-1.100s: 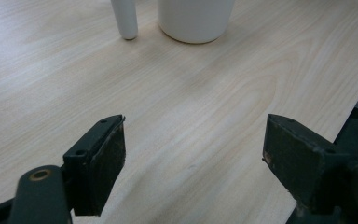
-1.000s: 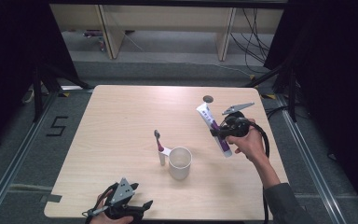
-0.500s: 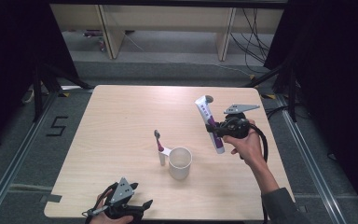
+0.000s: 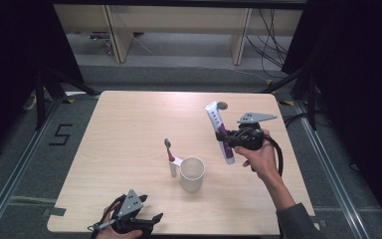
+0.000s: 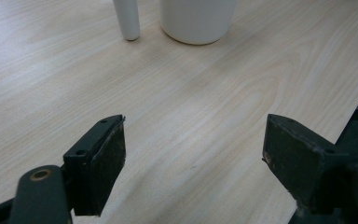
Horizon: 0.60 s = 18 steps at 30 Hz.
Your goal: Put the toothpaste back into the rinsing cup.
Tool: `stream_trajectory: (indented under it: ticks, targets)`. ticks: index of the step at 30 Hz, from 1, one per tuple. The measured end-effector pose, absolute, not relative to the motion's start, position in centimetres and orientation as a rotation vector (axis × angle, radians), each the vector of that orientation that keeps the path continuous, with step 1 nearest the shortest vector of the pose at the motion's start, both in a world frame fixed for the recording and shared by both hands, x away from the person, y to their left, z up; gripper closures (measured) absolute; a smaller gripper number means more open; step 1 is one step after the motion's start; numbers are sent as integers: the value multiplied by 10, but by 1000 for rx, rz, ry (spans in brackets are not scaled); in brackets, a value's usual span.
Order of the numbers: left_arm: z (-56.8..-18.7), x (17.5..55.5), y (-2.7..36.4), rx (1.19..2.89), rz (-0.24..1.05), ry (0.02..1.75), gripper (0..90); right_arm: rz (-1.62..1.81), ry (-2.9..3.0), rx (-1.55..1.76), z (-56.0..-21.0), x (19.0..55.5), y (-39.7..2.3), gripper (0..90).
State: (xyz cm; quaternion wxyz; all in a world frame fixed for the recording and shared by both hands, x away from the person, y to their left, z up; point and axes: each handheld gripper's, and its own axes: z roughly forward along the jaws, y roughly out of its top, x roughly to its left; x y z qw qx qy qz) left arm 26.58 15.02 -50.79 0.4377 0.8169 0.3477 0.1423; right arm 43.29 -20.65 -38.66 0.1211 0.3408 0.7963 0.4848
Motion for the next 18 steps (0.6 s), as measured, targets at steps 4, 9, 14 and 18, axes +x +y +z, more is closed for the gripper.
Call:
stream_trajectory:
  ticks: [4, 9, 14, 18]
  targets:
    - [-508, 266, 150, 2026, 352, 872, 210, 1471, 2337, 990, -384, 430, -201, 774]
    - [-508, 265, 149, 2029, 350, 868, 210, 1494, 2329, 979, -380, 426, -195, 774]
    - [-508, 266, 150, 2029, 358, 861, 211, 1526, 2332, 948, -378, 423, -188, 774]
    - [-507, 265, 150, 2036, 358, 861, 211, 1553, 2329, 939, -376, 422, -182, 774]
